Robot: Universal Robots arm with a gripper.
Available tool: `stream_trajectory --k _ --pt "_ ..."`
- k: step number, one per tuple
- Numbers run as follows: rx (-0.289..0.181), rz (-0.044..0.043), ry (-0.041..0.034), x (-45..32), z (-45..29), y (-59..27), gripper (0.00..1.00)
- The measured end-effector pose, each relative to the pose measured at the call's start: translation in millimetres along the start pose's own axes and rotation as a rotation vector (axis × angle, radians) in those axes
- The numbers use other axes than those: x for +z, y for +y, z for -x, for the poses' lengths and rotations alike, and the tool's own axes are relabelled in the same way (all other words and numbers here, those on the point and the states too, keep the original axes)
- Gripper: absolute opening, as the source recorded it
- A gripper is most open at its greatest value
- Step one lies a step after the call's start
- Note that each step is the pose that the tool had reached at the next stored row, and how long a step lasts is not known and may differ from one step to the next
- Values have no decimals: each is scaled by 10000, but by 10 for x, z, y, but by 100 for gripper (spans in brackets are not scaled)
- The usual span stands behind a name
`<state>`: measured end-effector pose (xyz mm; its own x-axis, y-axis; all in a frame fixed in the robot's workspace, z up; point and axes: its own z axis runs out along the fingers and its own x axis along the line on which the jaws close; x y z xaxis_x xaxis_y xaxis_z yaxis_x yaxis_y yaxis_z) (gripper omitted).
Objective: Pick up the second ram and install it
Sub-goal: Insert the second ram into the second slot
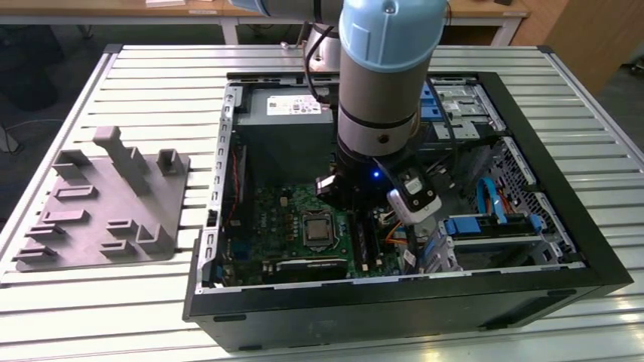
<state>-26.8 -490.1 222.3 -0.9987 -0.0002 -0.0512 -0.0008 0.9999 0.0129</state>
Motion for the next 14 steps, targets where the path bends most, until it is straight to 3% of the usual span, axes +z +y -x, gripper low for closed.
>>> stream_trajectory --k 14 --pt "-13 -9 0 15 -1 4 13"
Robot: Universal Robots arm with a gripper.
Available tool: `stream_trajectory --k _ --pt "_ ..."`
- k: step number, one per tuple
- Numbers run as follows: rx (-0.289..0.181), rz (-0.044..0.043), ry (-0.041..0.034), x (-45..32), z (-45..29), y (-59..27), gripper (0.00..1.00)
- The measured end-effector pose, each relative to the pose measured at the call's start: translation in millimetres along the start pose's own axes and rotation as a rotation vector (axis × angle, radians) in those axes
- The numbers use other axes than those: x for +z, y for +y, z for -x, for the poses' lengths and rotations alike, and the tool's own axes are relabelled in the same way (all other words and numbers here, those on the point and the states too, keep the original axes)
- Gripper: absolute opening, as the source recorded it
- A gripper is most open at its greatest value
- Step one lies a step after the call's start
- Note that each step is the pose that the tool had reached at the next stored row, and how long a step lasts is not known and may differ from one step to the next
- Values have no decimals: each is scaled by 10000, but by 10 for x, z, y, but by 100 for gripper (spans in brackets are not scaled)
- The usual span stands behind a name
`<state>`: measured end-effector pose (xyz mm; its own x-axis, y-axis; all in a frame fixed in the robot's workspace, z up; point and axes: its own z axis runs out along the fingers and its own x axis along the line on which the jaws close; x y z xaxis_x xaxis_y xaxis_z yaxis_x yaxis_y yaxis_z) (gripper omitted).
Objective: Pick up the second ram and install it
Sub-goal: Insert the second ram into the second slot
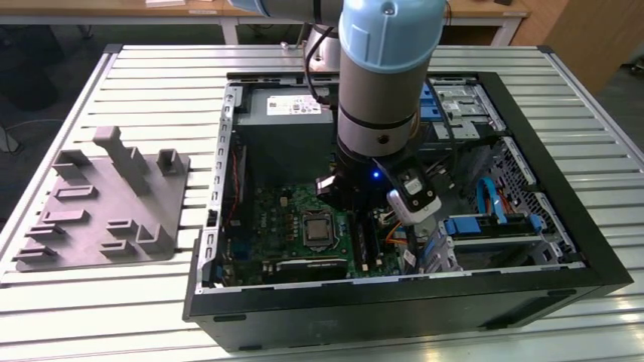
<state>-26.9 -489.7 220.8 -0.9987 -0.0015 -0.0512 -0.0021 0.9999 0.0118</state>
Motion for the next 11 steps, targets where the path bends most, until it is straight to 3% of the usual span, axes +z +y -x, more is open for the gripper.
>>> stream_trajectory --k 11 --pt "-1 -4 2 63 -4 -1 13"
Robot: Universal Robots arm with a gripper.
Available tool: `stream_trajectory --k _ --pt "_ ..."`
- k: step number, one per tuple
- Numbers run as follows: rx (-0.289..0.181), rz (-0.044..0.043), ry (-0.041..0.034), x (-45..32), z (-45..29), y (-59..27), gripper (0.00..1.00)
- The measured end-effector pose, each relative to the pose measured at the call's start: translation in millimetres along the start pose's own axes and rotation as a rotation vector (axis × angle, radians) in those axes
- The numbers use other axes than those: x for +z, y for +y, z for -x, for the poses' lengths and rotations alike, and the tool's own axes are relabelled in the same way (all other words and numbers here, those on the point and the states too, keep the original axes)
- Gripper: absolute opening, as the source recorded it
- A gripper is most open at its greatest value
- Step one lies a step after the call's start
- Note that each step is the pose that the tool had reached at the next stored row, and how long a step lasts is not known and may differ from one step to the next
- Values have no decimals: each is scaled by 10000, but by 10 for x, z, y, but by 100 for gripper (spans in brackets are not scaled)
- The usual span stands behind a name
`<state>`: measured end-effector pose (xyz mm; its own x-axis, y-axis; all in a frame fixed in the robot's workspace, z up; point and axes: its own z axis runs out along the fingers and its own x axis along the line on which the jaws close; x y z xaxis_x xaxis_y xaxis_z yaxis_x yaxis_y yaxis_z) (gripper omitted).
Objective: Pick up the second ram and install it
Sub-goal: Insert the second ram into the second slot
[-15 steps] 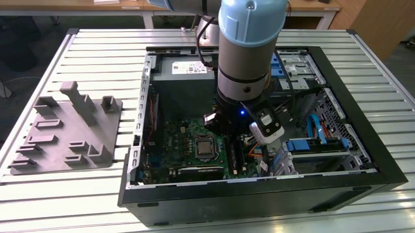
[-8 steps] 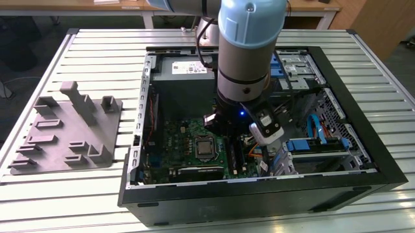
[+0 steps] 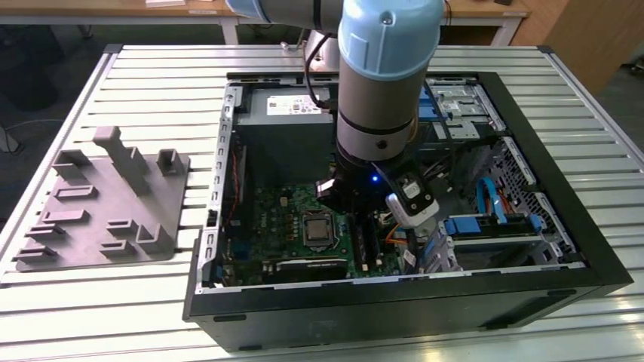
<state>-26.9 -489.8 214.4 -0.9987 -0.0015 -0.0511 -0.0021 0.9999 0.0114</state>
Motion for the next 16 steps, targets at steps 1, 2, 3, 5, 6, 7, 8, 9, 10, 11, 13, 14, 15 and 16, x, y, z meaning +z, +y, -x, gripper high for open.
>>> stream_trajectory --k 1,2,3,5,6,7,8,9,10,11,13,14,15,16 --pt "0 1 -1 1 0 0 13" --pt "0 3 -1 2 0 1 13" --pt "0 3 -1 2 0 0 13" --pt "0 2 -1 2 0 0 13" --pt "0 4 -2 3 0 1 13" --pt "0 5 -1 4 0 1 15" --pt "0 4 -1 4 0 1 15" --pt "1 4 -1 4 0 1 21" --pt "0 3 -1 4 0 0 21" --pt "1 3 -1 4 0 0 21" --pt "0 0 -1 4 0 0 21" --pt "0 0 -2 4 0 1 21" --pt "0 -1 -1 -4 0 0 21" --pt "1 1 -3 -19 1 1 21"
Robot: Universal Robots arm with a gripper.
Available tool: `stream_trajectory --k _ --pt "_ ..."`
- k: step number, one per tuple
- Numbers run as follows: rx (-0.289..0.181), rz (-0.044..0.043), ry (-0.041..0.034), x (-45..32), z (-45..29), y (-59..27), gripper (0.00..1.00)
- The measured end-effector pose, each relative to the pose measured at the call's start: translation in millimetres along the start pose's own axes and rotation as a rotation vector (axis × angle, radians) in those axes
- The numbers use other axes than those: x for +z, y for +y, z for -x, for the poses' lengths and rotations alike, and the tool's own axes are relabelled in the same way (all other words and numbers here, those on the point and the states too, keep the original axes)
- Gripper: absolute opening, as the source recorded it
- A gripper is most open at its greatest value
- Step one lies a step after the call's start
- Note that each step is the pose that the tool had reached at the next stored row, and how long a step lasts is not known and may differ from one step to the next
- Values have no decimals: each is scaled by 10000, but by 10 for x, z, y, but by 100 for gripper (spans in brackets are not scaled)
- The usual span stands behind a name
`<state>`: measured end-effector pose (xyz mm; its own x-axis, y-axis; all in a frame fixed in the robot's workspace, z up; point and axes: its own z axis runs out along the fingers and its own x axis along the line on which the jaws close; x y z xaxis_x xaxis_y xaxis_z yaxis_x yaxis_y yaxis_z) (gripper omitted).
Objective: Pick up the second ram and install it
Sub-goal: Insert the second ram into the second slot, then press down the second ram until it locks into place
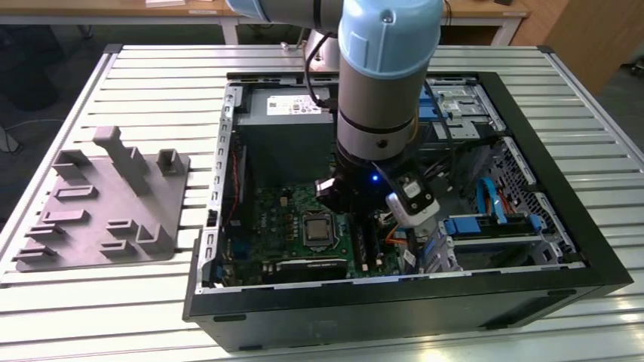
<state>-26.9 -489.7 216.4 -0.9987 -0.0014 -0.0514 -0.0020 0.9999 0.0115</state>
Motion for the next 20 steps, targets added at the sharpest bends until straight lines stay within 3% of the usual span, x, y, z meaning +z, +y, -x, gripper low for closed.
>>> stream_trajectory --k 7,9,10,20 --pt "0 -2 -12 -232 12 9 21" --pt "0 0 -18 -285 14 20 19" --pt "-1 -1 -20 -303 15 25 13" --pt "0 7 -22 -322 16 59 10"
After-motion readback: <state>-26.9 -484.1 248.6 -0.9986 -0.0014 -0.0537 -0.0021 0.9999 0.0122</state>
